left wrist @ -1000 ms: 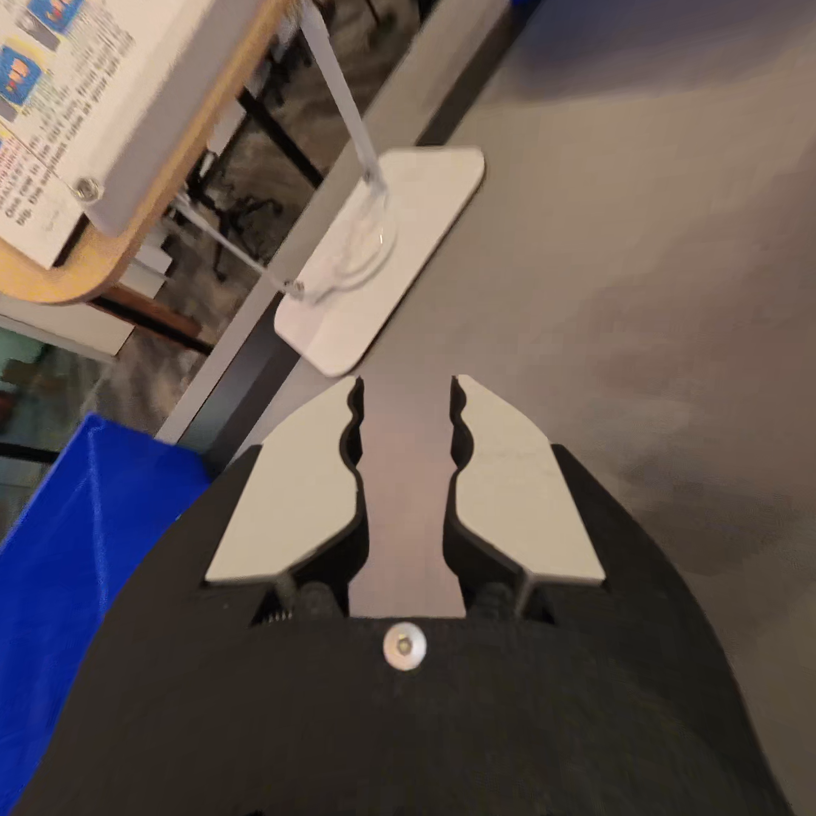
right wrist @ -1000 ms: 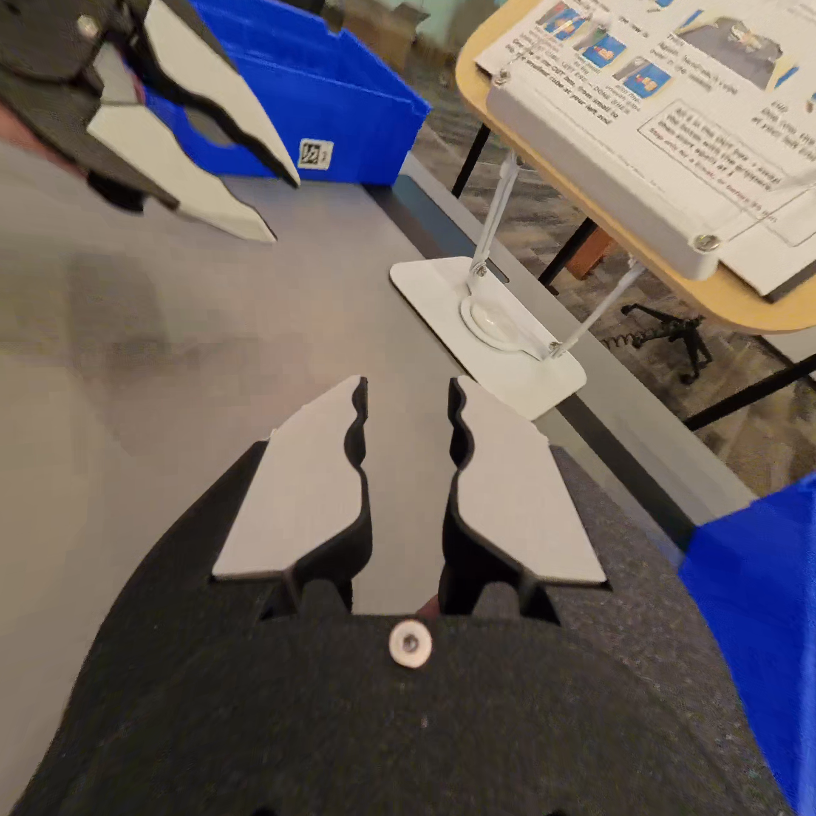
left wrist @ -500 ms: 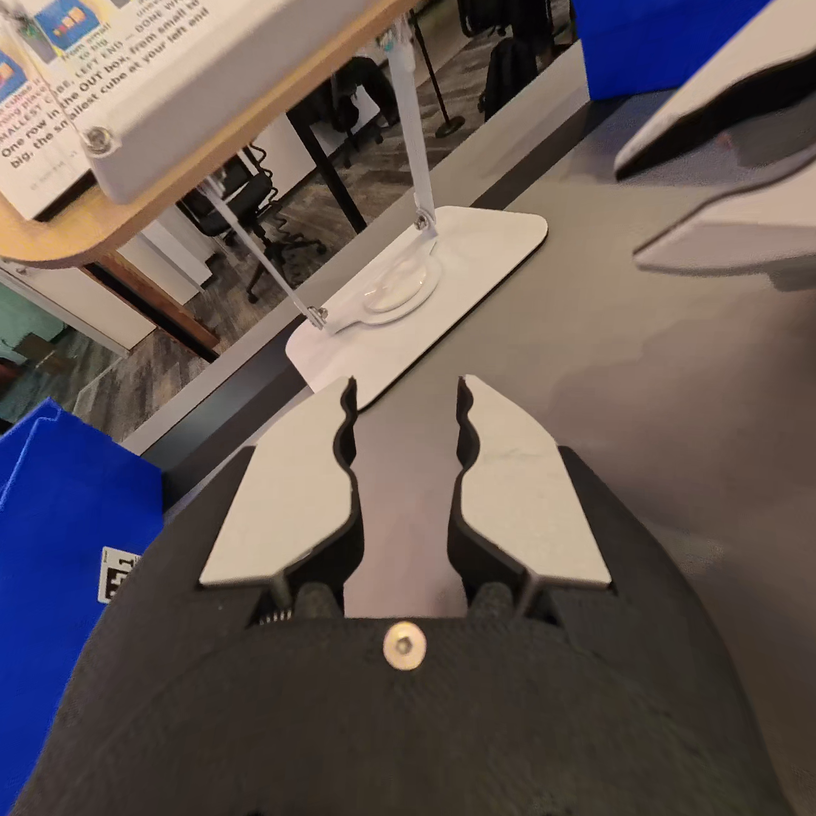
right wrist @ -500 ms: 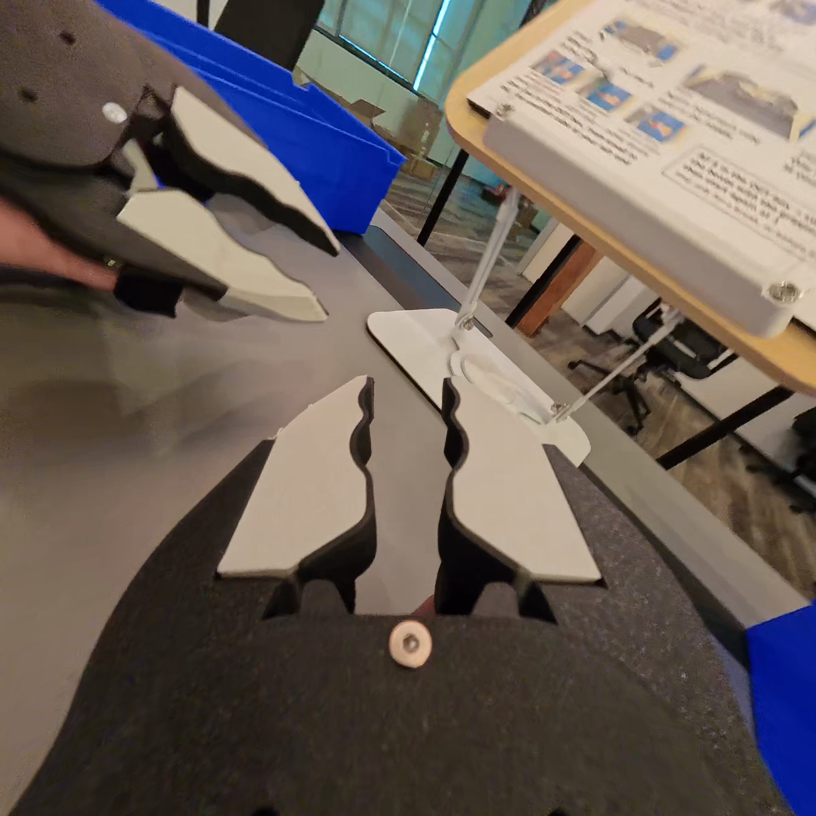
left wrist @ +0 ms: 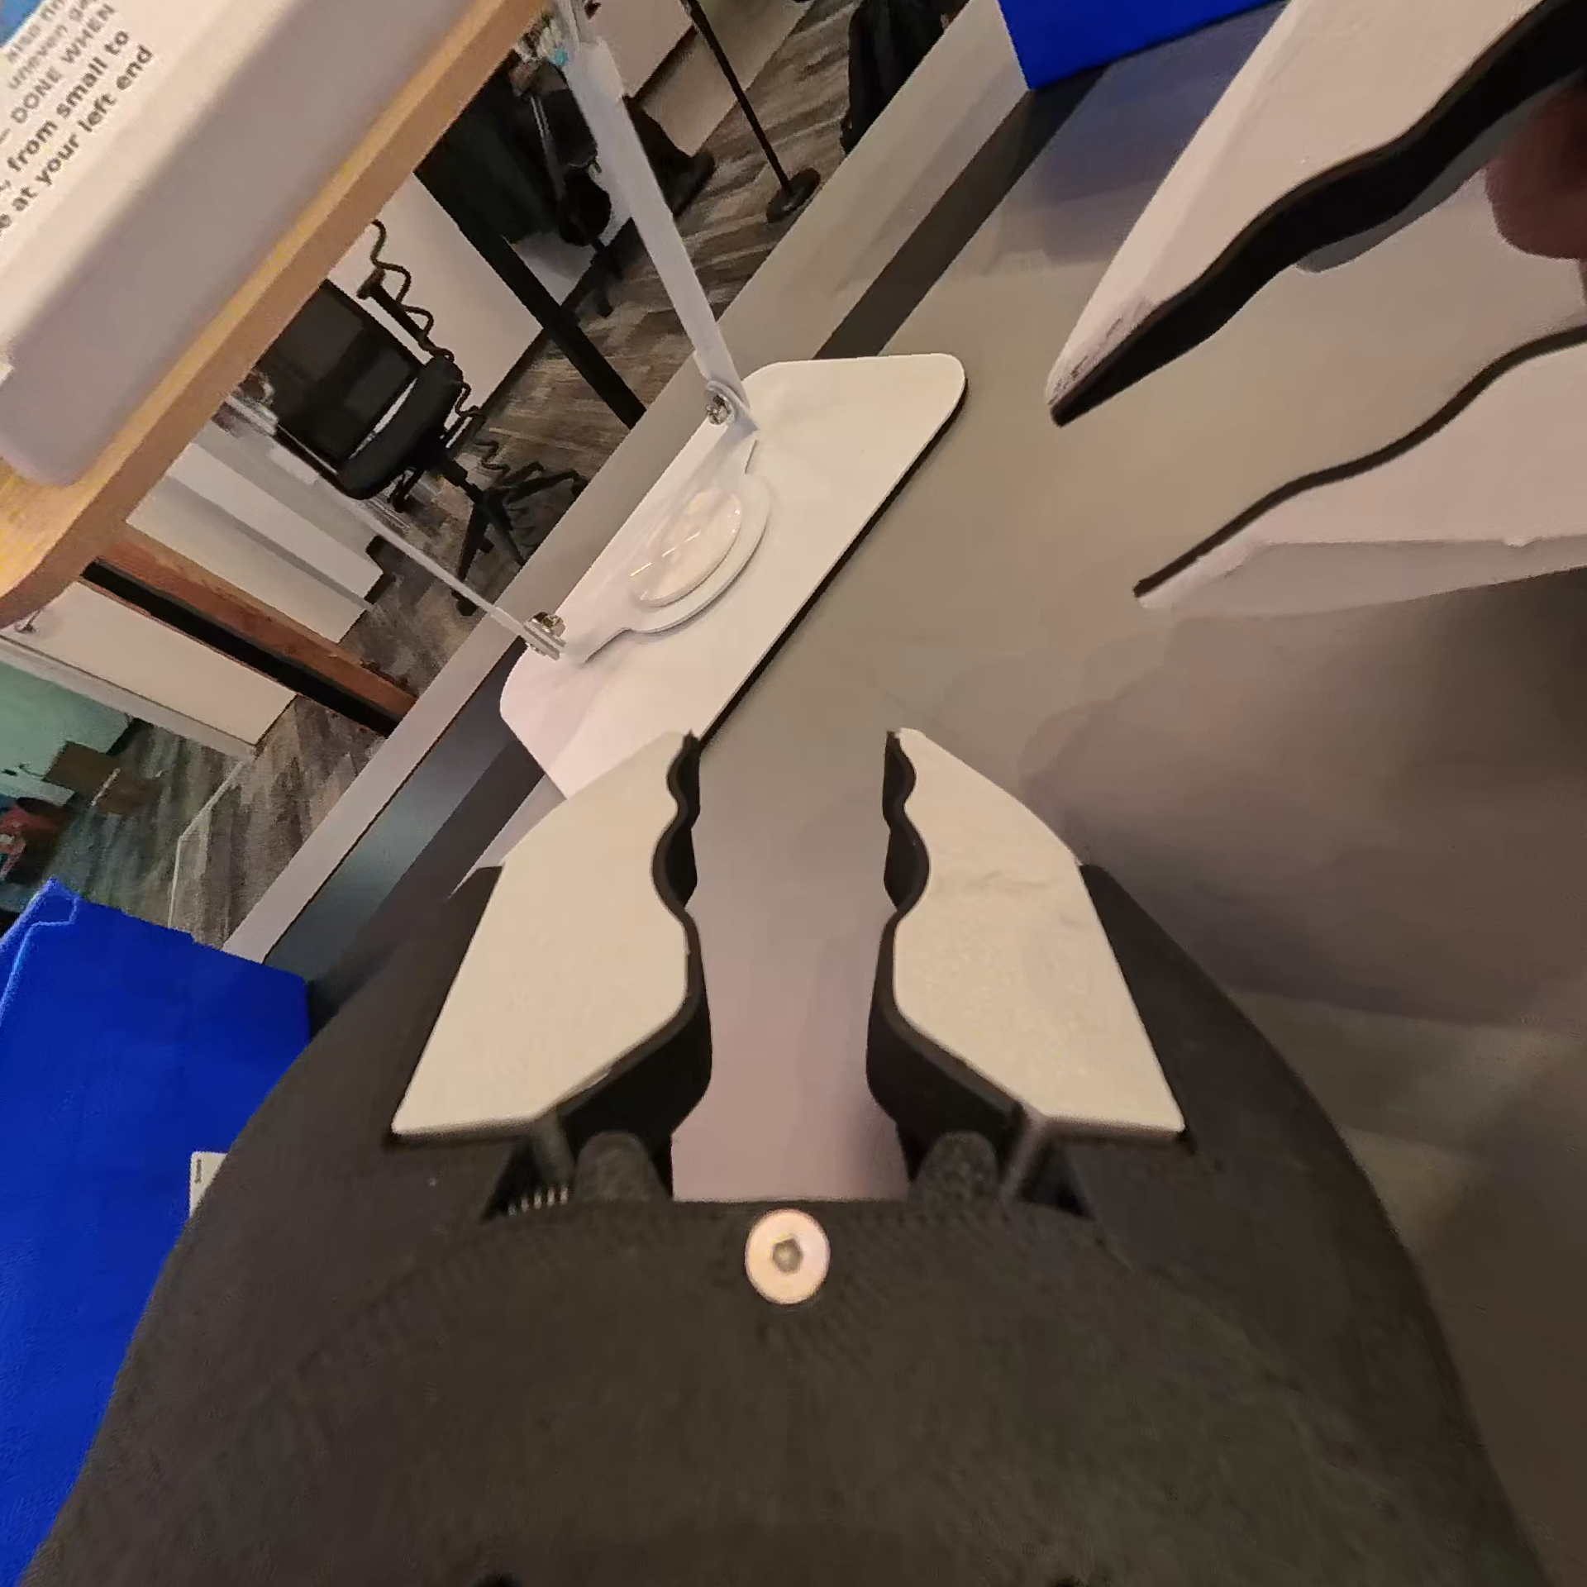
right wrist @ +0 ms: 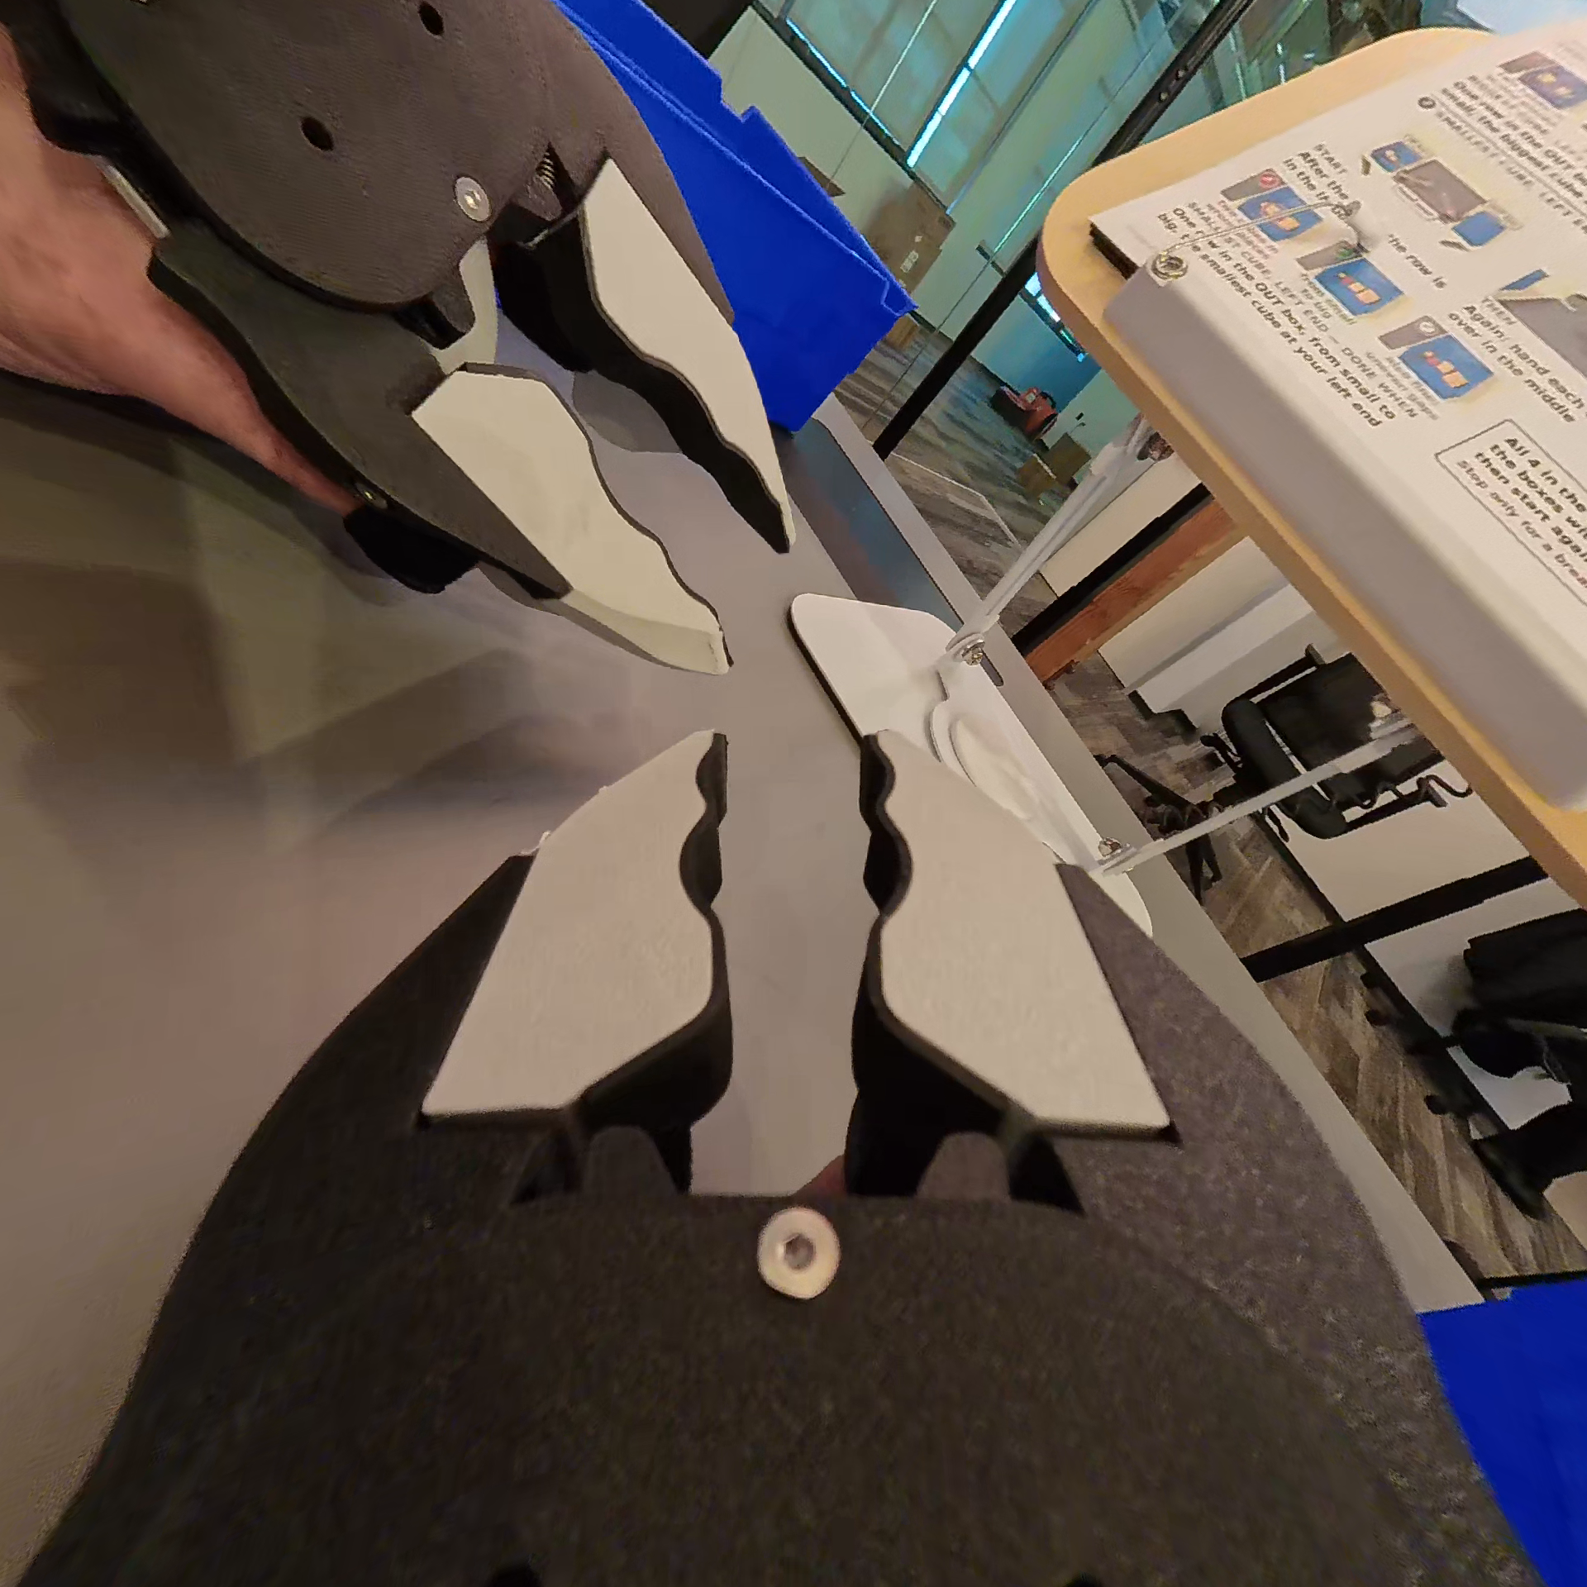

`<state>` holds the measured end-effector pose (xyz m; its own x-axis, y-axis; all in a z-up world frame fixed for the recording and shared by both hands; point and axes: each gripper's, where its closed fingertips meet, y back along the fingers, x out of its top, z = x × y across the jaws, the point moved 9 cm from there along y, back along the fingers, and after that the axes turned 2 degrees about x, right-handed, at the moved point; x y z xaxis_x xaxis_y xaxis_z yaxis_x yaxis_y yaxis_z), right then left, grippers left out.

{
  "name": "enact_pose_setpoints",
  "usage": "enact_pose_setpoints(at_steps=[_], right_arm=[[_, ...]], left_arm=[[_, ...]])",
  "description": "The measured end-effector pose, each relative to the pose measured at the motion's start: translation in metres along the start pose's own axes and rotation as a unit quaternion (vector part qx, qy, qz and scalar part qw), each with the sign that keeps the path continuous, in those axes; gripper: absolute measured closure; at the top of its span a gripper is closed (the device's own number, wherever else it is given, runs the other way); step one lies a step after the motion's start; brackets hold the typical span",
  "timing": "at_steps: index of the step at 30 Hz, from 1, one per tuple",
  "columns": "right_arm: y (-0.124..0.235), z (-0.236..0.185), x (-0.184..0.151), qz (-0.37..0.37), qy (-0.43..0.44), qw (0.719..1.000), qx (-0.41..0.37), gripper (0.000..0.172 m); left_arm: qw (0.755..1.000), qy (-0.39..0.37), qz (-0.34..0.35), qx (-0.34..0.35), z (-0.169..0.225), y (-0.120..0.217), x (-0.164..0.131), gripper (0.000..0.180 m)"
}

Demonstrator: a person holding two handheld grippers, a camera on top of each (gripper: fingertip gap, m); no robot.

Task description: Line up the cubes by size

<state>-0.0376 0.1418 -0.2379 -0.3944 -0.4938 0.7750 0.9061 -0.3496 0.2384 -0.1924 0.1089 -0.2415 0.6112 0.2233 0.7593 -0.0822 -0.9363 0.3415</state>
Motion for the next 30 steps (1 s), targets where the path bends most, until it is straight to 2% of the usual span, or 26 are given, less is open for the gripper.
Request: enact_pose_setpoints(at_steps=[12,24,27,30], right_arm=[[0.000,-0.004,0.000,0.001,0.015,1.000,0.012,0.143],[-0.001,0.002,-0.002,0.001,0.000,1.000,0.009,0.143],[0.000,0.005,-0.003,0.005,-0.009,1.000,0.011,0.143],[0.000,0.007,-0.003,0.009,-0.017,1.000,0.012,0.143]], left_arm=[[0.999,-0.037,-0.015,-0.013,0.008,-0.003,-0.001,0.141],[1.000,-0.001,0.008,-0.005,0.002,0.002,0.002,0.140],[0.999,-0.034,0.006,0.016,-0.007,0.012,0.005,0.139],[0.997,-0.057,0.037,0.043,-0.028,0.037,0.022,0.142]])
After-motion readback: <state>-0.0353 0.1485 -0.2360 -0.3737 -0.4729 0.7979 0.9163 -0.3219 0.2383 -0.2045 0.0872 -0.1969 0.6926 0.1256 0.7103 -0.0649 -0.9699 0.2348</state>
